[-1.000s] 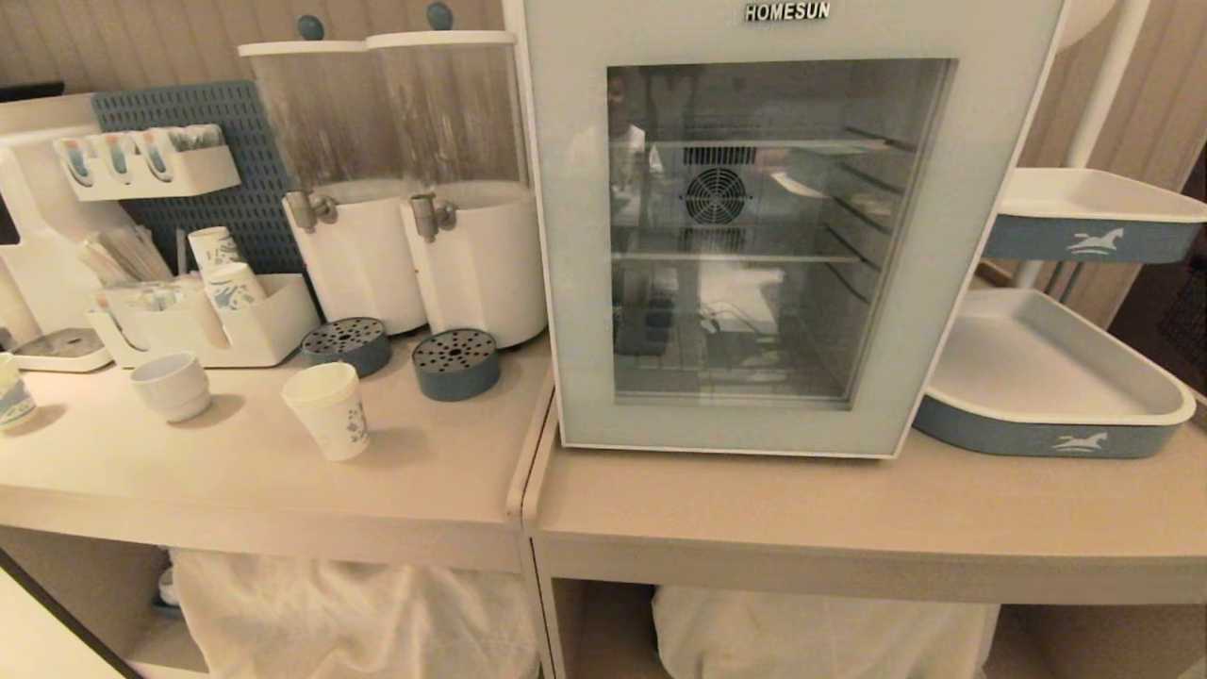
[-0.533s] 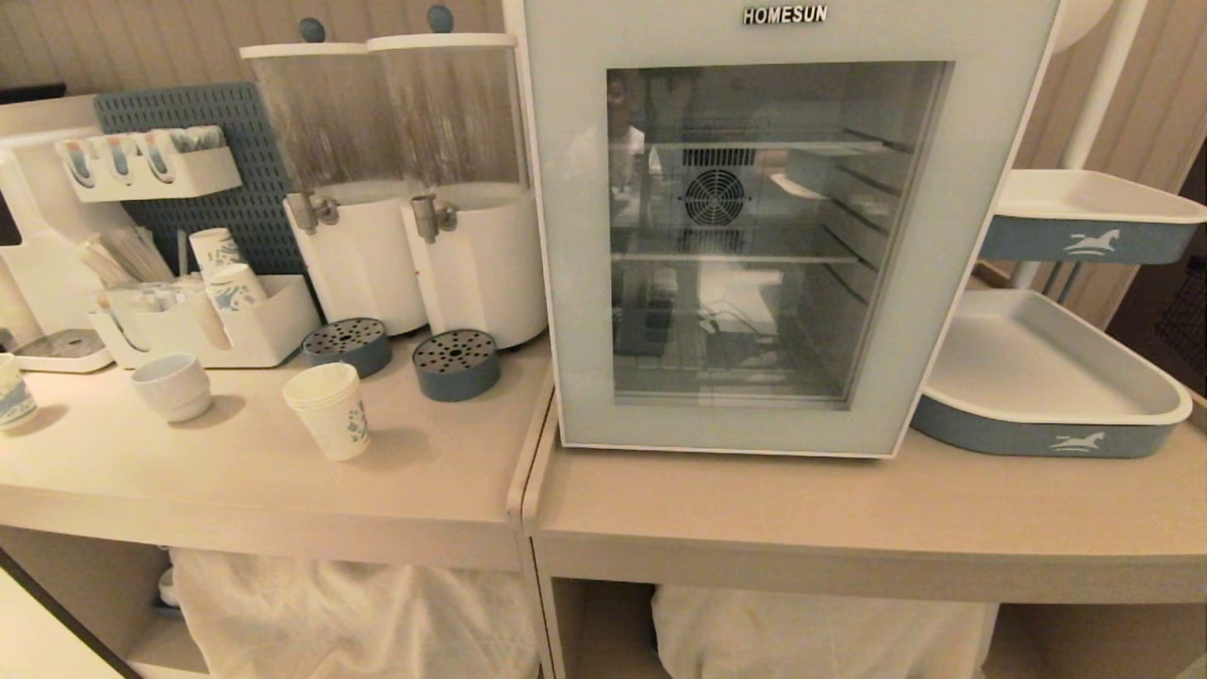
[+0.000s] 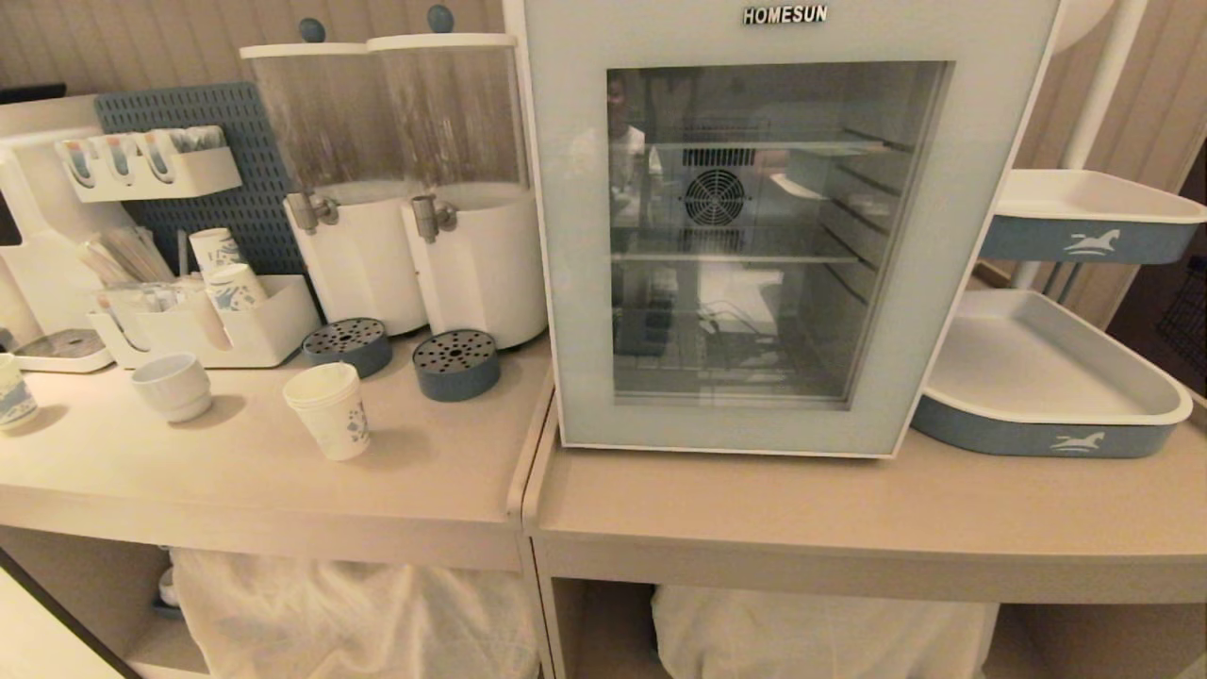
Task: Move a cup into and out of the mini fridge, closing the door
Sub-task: Open the freezer door
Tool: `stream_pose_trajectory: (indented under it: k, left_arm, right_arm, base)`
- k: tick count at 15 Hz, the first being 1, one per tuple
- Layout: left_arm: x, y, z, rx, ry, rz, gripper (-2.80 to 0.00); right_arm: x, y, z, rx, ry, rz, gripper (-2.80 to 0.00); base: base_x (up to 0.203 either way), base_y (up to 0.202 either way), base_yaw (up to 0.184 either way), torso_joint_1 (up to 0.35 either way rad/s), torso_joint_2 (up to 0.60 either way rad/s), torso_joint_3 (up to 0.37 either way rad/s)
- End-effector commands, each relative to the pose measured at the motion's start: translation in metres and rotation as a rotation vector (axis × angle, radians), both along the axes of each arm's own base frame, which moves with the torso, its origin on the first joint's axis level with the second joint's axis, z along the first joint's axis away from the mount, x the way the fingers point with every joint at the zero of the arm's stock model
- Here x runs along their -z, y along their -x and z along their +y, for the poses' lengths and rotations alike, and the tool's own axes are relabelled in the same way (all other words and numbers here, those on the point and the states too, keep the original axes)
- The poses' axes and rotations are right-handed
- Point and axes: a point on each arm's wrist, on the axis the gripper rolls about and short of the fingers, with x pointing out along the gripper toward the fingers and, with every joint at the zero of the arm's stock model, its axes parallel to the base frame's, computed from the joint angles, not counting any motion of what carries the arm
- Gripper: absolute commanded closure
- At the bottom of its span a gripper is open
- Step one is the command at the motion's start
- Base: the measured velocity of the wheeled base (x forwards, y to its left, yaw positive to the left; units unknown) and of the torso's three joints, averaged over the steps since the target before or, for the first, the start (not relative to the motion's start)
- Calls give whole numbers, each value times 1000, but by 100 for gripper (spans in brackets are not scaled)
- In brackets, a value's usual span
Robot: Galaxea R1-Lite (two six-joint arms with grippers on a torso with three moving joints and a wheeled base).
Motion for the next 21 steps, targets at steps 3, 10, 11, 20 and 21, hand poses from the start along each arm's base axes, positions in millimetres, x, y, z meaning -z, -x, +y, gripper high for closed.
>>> stream_pose_trajectory:
  k: [3, 10, 11, 20, 21]
  left_arm:
    - [4, -1, 0, 4, -11, 14, -280]
    - [-75, 32, -5, 211, 89, -143, -280]
    - [-90, 38, -6, 279, 105, -120, -280]
    - [-163, -39, -15, 758, 211, 186, -280]
    - [-172, -53, -21, 746, 218, 175, -280]
  right_arm:
    - [0, 0, 0, 0, 0, 2, 0]
    - [0, 0, 0, -1, 2, 1, 0]
    - [0, 0, 0, -2, 2, 0, 0]
    - [0, 0, 0, -1, 2, 1, 0]
    - [0, 0, 0, -2, 2, 0, 0]
  base:
    - [0, 0, 0, 0, 0, 0]
    - [0, 0, 0, 0, 0, 0]
    - [0, 0, 0, 0, 0, 0]
    - [0, 0, 0, 0, 0, 0]
    - [0, 0, 0, 0, 0, 0]
